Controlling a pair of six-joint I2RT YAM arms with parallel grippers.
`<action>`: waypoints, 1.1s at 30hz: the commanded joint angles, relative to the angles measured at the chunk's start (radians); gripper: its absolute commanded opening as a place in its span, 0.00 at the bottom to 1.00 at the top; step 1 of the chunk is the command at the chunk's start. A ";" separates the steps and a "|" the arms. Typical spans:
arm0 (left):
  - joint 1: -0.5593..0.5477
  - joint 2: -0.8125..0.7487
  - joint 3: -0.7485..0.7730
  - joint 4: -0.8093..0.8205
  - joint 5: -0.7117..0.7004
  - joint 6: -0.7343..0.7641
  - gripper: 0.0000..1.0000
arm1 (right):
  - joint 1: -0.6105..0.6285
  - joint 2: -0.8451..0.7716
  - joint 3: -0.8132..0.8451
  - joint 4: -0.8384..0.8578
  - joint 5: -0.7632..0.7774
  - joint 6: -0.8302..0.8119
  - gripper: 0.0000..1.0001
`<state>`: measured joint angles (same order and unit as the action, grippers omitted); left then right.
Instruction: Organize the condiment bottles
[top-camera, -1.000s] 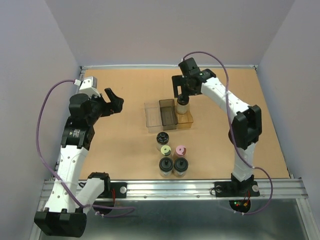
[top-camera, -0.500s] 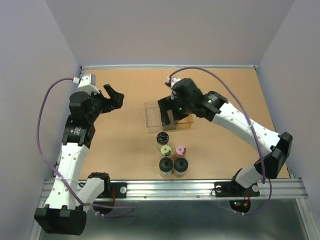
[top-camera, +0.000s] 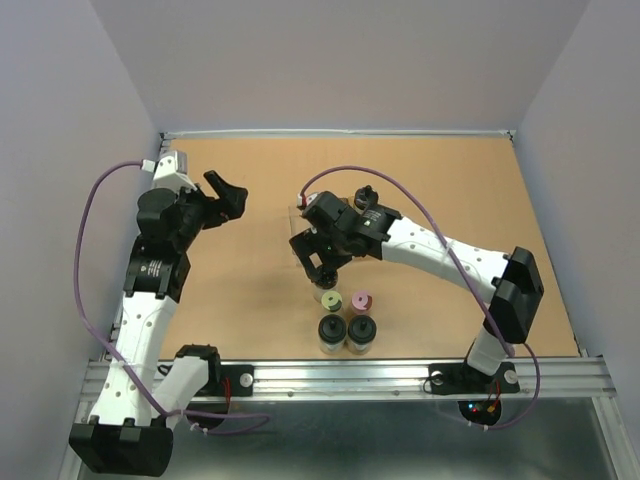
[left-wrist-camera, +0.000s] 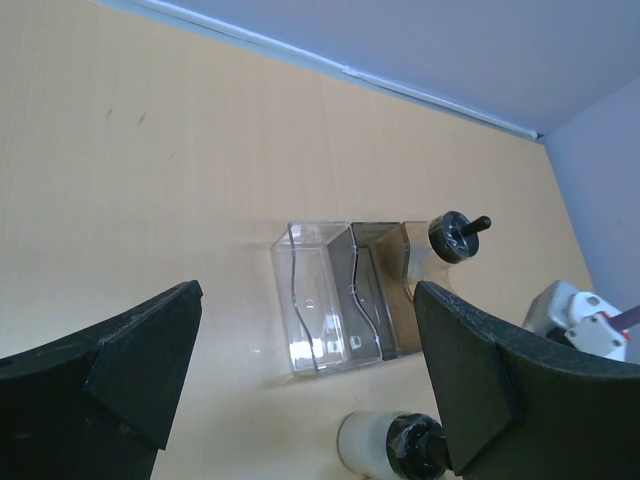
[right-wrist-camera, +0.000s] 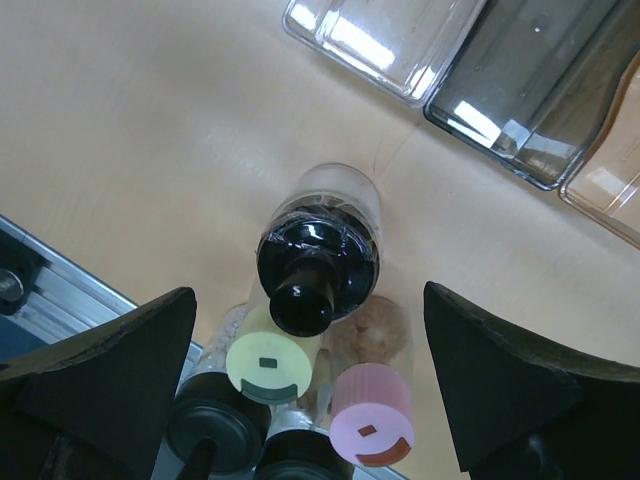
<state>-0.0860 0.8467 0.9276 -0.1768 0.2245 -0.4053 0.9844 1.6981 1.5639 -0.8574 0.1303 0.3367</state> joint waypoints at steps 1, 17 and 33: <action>-0.004 -0.038 -0.009 0.033 -0.017 -0.004 0.99 | 0.031 0.041 -0.033 0.029 0.020 0.021 1.00; -0.004 -0.075 -0.038 0.014 -0.031 0.002 0.99 | 0.034 0.135 -0.090 0.100 0.074 0.081 0.68; -0.004 -0.066 -0.032 0.016 -0.022 0.005 0.99 | -0.012 -0.187 0.010 0.039 0.170 0.079 0.00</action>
<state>-0.0860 0.7898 0.8963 -0.1917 0.2008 -0.4057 1.0088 1.6272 1.4914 -0.8169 0.1886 0.4076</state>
